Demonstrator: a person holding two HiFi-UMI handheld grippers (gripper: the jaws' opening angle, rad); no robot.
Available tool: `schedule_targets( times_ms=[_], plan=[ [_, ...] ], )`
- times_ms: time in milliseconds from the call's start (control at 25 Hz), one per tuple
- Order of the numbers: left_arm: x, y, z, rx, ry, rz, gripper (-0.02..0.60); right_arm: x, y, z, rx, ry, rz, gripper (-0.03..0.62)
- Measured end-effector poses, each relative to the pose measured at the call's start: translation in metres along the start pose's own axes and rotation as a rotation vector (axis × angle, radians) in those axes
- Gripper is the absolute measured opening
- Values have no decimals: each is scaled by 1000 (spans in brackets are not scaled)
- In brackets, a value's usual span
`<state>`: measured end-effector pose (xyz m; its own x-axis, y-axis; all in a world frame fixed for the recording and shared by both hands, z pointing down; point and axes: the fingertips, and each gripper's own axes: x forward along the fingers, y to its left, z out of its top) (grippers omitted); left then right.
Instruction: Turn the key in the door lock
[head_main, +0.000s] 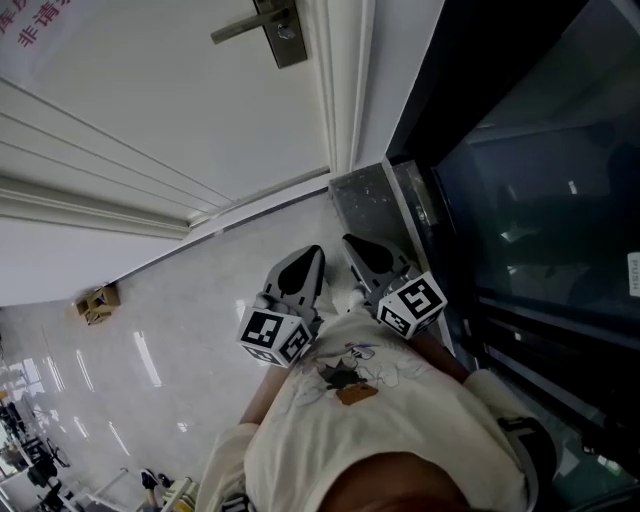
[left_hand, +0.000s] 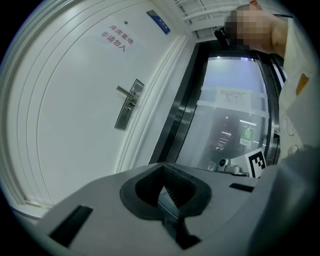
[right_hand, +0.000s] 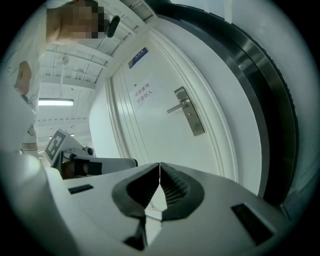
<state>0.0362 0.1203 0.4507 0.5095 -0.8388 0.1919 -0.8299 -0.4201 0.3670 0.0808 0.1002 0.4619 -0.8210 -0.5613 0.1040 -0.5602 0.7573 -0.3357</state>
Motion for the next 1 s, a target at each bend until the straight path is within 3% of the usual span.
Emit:
schedule_targets(
  times_ms=[360, 560, 720, 1000],
  plan=[
    [46, 111, 76, 8, -34, -31, 5, 122, -40, 45, -38, -26, -62, 9],
    [64, 169, 115, 28, -38, -65, 5, 184, -57, 82, -130, -63, -142, 9],
    [79, 193, 127, 16, -31, -77, 5, 212, -74, 98, -169, -59, -196, 13],
    [106, 207, 144, 6, -48, -81, 5, 240, -102, 130, -296, -56, -261, 83]
  ],
)
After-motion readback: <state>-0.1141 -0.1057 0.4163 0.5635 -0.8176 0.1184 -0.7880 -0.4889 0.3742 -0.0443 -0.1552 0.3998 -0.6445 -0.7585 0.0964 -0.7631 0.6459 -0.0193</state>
